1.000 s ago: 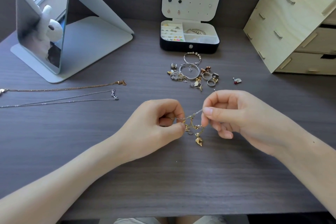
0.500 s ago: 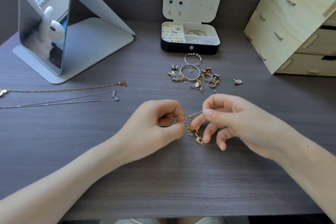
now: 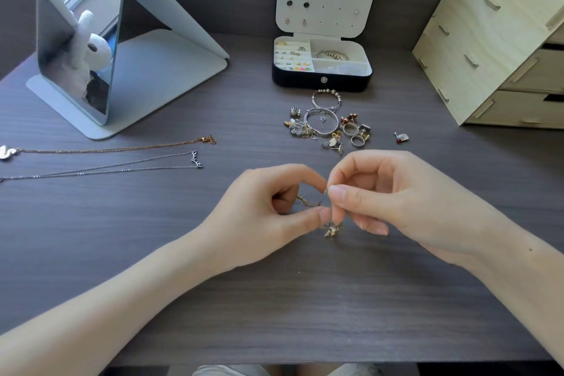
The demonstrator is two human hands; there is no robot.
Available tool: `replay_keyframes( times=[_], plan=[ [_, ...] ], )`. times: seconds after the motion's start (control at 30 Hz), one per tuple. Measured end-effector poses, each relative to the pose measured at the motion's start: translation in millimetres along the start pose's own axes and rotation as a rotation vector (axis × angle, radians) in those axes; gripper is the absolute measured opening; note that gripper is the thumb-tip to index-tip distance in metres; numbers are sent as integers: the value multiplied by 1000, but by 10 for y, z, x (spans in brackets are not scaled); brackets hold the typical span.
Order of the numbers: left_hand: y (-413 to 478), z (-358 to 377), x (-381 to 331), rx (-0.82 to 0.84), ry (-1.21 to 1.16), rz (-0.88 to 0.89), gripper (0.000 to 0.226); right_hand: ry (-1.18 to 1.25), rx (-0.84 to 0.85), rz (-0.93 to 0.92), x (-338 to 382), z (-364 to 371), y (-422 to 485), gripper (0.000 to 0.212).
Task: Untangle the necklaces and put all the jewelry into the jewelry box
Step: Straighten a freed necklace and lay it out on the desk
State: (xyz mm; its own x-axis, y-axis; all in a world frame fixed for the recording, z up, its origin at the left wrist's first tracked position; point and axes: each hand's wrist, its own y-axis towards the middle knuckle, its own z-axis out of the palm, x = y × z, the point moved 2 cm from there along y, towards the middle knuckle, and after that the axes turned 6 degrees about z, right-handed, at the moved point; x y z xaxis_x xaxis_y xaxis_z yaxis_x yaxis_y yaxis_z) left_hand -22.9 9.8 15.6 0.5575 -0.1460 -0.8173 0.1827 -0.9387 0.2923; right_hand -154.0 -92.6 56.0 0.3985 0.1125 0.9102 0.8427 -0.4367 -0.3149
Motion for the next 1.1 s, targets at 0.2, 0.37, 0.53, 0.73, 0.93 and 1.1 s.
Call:
replay_keyframes(
  times=[0.2,0.37,0.53,0.73,0.93,1.1],
  plan=[
    [-13,3,40,-53,112,14,13,-359,-158,-72,-4,-53,38,10],
    [-34,5,35,-84,322,32,13,-313,-80,17,-32,-33,8,7],
    [-43,2,47,-116,359,14,12,-529,-230,38,-98,-61,8,12],
    [-44,-11,20,-73,279,-6,15,-635,-336,-45,-58,-41,-51,17],
    [-32,-6,12,-38,213,-15,16,-466,-305,-116,-33,-112,-96,13],
    [-32,-5,6,-41,222,-4,18,-154,-180,-142,-33,-120,-97,7]
  ],
)
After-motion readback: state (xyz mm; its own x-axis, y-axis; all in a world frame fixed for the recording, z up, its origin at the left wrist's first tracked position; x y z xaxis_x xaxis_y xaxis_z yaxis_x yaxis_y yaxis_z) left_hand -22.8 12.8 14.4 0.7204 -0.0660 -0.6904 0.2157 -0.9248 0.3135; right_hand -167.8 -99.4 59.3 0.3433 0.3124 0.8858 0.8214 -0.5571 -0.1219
